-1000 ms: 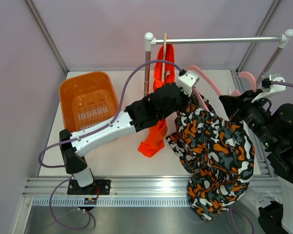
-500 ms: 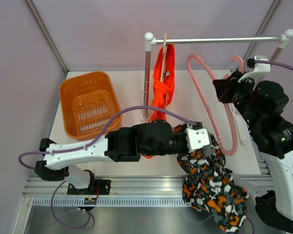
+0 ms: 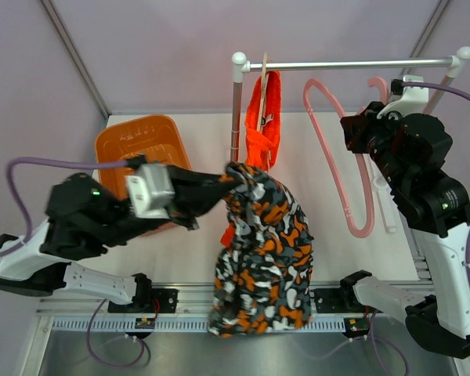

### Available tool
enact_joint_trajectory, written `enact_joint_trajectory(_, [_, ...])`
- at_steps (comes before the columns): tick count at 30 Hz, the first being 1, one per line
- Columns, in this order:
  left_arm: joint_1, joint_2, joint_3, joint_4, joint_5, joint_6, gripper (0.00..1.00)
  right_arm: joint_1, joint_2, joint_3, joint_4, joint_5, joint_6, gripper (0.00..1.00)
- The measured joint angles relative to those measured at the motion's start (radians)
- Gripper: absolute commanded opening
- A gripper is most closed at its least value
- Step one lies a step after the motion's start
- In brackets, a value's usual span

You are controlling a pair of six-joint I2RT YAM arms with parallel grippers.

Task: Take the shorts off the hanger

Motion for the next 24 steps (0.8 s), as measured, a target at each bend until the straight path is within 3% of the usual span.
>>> enact_joint_trajectory(7, [0.0,-0.11,0.09,0.143,-0.212,0.113,0.0,0.0,0.001,0.023,-0.003,0.017,-0.002,0.0])
enact_joint_trajectory(16, [0.0,0.036,0.293,0.515,-0.515,0.542,0.0,0.0,0.02,0.041,-0.008,0.018,-0.01,0.0])
enact_joint_trajectory(20, [0.002,0.121,0.357,0.666,-0.574,0.741,0.0,0.0,0.027,0.054,-0.011,0.017,-0.011,0.0])
enact_joint_trajectory(24, [0.051,0.178,0.427,0.707,-0.601,0.849,0.0,0.0,0.036,0.064,-0.022,0.015,-0.012,0.0])
